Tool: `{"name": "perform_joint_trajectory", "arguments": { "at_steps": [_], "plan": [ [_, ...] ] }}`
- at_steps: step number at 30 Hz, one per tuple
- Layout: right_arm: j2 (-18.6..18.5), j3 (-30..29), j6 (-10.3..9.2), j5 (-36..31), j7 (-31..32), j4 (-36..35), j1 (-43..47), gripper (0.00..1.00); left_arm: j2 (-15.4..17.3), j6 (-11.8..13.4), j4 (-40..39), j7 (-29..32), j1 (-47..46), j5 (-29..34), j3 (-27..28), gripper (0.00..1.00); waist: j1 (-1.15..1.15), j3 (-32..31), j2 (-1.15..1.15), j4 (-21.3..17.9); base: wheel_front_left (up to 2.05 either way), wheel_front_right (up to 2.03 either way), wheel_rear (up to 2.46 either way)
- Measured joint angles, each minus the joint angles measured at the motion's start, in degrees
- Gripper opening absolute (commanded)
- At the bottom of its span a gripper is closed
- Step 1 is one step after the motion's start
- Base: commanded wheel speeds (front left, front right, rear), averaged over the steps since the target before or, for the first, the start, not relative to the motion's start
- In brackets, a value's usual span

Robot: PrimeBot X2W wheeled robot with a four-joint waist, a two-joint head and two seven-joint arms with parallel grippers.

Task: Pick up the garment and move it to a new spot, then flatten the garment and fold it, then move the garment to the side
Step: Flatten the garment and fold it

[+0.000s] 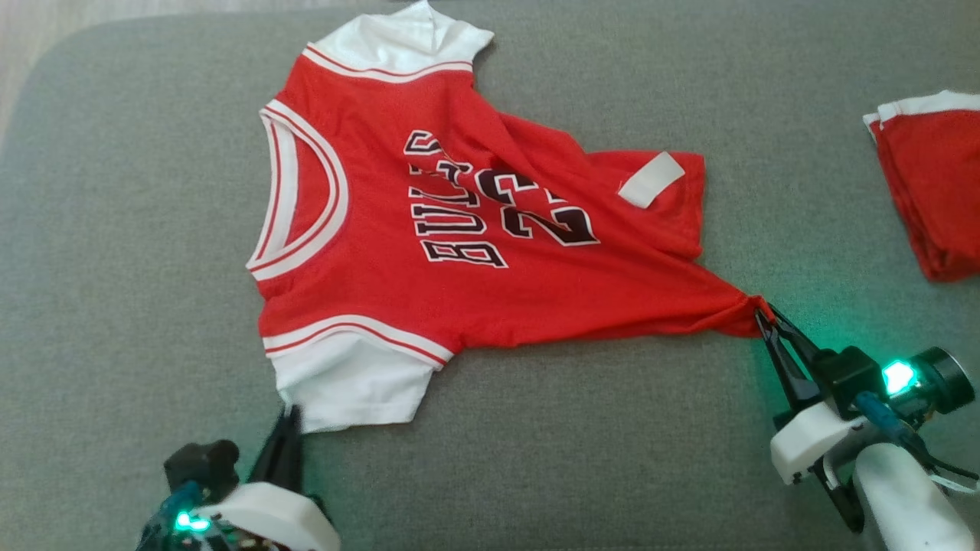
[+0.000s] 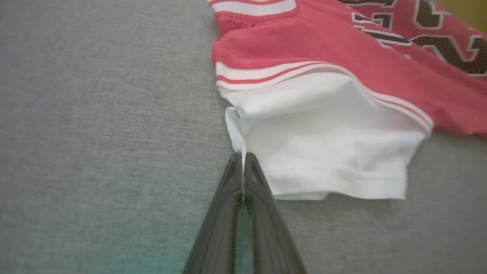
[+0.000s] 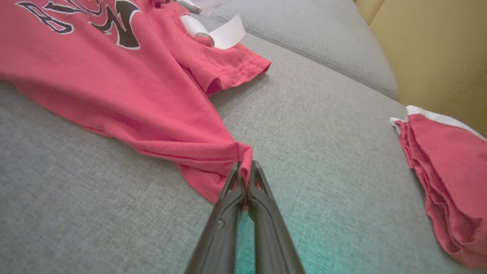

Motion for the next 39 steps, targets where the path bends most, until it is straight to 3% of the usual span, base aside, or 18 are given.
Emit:
{"name": "perform_joint_trajectory", "arguments": {
  "at_steps": [4,11,17,22,26,30,35,39],
  "plan": [
    [-0.20,-0.68,0.00,0.59,0.00,-0.62,0.29,0.00,-1.03,-1.97,-7.28,-1.38,1.87,-4.16,1.18,0.00,0.00,-2.05,0.00,0.58,0.00,0.00,0.00],
    [-2.46,-1.47,0.00,3.15,0.00,-6.78,1.77,0.00,-0.89,-5.24,-23.49,-3.03,0.15,-13.83,9.36,0.00,-0.01,-8.12,0.00,1.27,0.00,0.00,0.00],
    [-6.02,-0.57,0.00,6.31,-0.01,-12.80,0.65,0.00,0.78,-5.88,-30.59,-1.27,-10.39,-19.09,15.02,0.00,-0.01,-13.18,0.00,1.30,0.00,0.00,0.00],
    [-11.09,-0.13,0.00,9.65,0.49,-20.41,-4.63,0.00,1.90,-4.25,-32.50,2.10,-24.89,-21.80,17.30,0.00,-0.01,-16.84,0.00,0.68,0.00,0.00,0.00],
    [-17.62,0.05,0.00,11.33,3.65,-26.76,-11.93,0.00,2.94,-3.70,-29.95,4.55,-36.98,-21.81,17.08,0.00,-0.01,-17.93,0.00,-0.71,0.00,0.00,0.00],
    [-22.86,3.52,0.00,14.26,6.47,-28.55,-20.72,0.00,2.99,-3.68,-22.10,6.81,-47.25,-21.69,15.74,0.00,-0.01,-17.20,0.00,-1.82,0.00,0.00,0.00],
    [-24.60,13.03,0.00,19.44,7.05,-20.26,-32.17,0.00,2.90,-4.50,-8.77,7.71,-54.28,-19.46,12.59,0.00,0.00,-14.32,0.00,-2.63,0.00,0.00,0.00],
    [-24.95,19.03,0.00,22.60,5.93,-10.62,-40.81,0.00,1.97,-6.81,1.30,6.86,-60.25,-17.50,9.78,0.00,0.00,-10.42,0.00,-2.62,0.00,0.00,0.00]
  ]
}}
